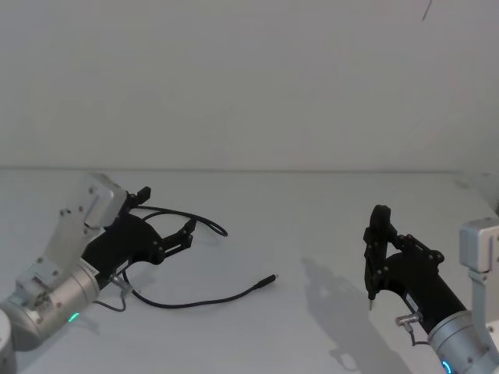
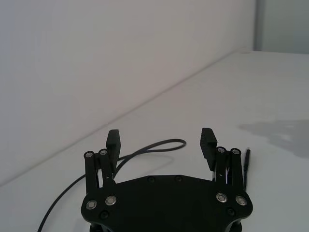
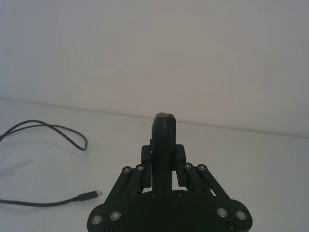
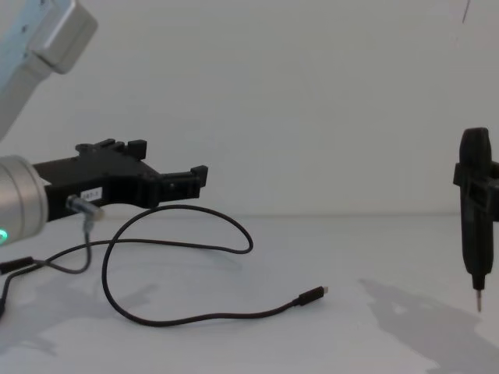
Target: Pick up the data cable with the one hand.
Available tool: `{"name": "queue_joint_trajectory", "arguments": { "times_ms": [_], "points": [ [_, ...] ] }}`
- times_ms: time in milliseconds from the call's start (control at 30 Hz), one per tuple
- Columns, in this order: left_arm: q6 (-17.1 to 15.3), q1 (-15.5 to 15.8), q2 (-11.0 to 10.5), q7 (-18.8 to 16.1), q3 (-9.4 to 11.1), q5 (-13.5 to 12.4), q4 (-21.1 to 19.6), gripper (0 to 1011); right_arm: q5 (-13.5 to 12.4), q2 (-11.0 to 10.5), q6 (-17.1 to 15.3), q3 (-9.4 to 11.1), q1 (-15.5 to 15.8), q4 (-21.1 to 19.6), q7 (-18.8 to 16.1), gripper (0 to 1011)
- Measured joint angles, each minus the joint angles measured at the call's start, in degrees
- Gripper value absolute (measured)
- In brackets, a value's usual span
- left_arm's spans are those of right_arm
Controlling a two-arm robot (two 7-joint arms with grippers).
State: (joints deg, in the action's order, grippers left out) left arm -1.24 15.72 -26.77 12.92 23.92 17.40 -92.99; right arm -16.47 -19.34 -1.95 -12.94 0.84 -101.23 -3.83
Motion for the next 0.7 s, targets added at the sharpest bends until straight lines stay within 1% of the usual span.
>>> {"name": "queue_joint_trajectory", "arguments": {
  "times_ms": [33, 133, 167, 233, 267, 333, 367, 433, 500, 567, 600, 667, 700],
  "points": [
    [-0.3, 0.2, -0.6, 1.5, -0.2, 0.7, 0.0, 1001, 0.0, 0.0, 0.0, 0.0, 0.0, 0.0, 0.0, 279],
    [-0.8, 0.6, -1.8, 4.0, -0.5, 1.8, -0.1, 1001, 0.0, 0.0, 0.0, 0.0, 0.0, 0.0, 0.0, 279],
    [-1.1, 0.8, -2.6, 5.6, -0.7, 2.6, -0.1, 1001, 0.0, 0.0, 0.0, 0.0, 0.0, 0.0, 0.0, 279],
    [-1.5, 1.0, -3.3, 7.4, -0.8, 3.4, -0.1, 1001, 0.0, 0.0, 0.0, 0.0, 0.0, 0.0, 0.0, 279],
    [-1.9, 1.3, -4.0, 9.0, -0.9, 4.2, 0.0, 1001, 0.0, 0.0, 0.0, 0.0, 0.0, 0.0, 0.0, 279],
    [-2.3, 1.5, -4.7, 10.4, -1.0, 4.9, 0.1, 1001, 0.0, 0.0, 0.0, 0.0, 0.0, 0.0, 0.0, 279],
    [-2.8, 1.7, -5.4, 12.3, -1.0, 5.8, 0.3, 1001, 0.0, 0.0, 0.0, 0.0, 0.0, 0.0, 0.0, 279],
    [-3.3, 2.0, -6.0, 14.0, -1.0, 6.6, 0.5, 1001, 0.0, 0.0, 0.0, 0.0, 0.0, 0.0, 0.0, 279],
    [-3.8, 2.4, -6.9, 16.3, -0.9, 7.6, 1.0, 1001, 0.0, 0.0, 0.0, 0.0, 0.0, 0.0, 0.0, 279],
    [-4.2, 2.8, -7.4, 17.8, -0.7, 8.2, 1.5, 1001, 0.0, 0.0, 0.0, 0.0, 0.0, 0.0, 0.0, 279],
    [-4.5, 3.1, -7.8, 19.5, -0.4, 8.8, 2.0, 1001, 0.0, 0.0, 0.0, 0.0, 0.0, 0.0, 0.0, 280],
    [-4.7, 3.6, -8.2, 20.9, 0.0, 9.2, 2.7, 1001, 0.0, 0.0, 0.0, 0.0, 0.0, 0.0, 0.0, 279],
    [-4.9, 4.0, -8.5, 22.3, 0.3, 9.6, 3.3, 1001, 0.0, 0.0, 0.0, 0.0, 0.0, 0.0, 0.0, 279]
  ]
}}
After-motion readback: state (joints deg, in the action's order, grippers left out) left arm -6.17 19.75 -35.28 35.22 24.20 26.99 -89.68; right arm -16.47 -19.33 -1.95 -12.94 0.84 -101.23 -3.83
